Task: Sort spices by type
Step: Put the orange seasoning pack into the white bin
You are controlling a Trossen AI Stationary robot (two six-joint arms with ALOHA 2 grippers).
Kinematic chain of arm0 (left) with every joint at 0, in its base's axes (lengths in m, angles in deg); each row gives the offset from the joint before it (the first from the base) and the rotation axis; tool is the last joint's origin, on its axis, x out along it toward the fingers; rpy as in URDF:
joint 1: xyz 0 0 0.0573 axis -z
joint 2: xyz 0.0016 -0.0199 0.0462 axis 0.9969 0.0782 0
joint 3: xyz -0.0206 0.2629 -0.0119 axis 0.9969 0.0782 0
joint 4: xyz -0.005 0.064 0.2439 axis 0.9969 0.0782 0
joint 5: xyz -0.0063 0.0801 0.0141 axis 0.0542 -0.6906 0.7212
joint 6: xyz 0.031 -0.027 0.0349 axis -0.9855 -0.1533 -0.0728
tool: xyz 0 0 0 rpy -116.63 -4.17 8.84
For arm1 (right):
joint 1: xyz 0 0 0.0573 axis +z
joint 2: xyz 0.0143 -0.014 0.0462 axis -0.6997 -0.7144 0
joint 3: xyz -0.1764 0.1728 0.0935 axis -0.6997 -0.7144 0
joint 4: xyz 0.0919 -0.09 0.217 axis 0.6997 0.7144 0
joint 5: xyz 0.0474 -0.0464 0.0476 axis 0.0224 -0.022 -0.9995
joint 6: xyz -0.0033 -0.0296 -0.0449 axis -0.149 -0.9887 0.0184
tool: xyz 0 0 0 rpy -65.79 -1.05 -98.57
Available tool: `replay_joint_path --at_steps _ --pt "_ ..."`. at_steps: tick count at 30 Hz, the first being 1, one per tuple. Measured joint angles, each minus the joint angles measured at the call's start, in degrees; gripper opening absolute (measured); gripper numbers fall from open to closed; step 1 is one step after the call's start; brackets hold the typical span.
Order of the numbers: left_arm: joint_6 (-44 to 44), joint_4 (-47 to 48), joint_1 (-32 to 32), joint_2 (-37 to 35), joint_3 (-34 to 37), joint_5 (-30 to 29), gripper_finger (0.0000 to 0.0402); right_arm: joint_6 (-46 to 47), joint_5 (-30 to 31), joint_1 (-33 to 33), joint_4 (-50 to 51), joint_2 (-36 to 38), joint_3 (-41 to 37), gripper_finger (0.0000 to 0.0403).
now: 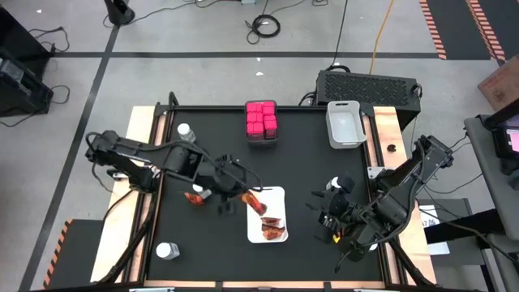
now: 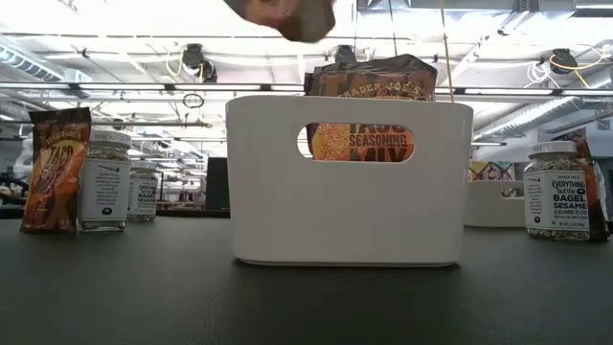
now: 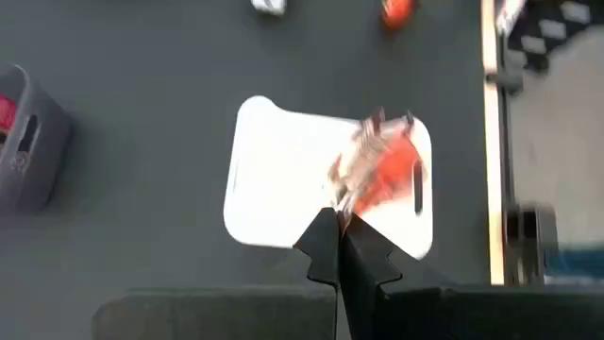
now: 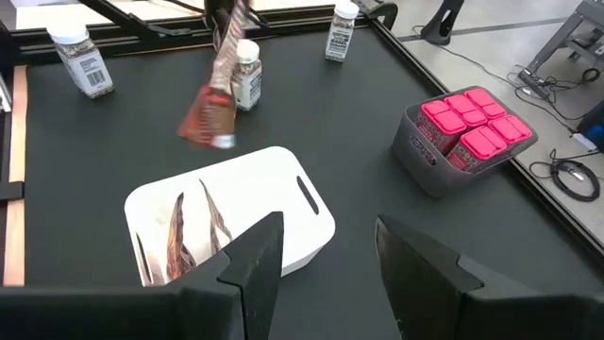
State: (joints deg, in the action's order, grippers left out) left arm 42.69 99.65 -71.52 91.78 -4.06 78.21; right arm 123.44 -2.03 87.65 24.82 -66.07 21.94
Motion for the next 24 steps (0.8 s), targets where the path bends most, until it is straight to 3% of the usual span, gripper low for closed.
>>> replay_joint_path --at_steps 6,14,24 --pt "0.68 -10.17 -0.08 4.87 -0.1 -0.18 0.0 -0.27 -0.53 0.04 -1.34 -0.02 0.0 0.0164" --pt "-1.27 -5.31 -0.31 12.2 -6.11 -0.7 0.0 0.1 -3.14 0.35 -2.19 -0.04 0.02 0.0164" --pt "-1.31 -0.57 -0.85 15.87 -6.6 0.28 0.0 0.12 -3.08 1.68 -3.02 -0.04 0.0 0.0164"
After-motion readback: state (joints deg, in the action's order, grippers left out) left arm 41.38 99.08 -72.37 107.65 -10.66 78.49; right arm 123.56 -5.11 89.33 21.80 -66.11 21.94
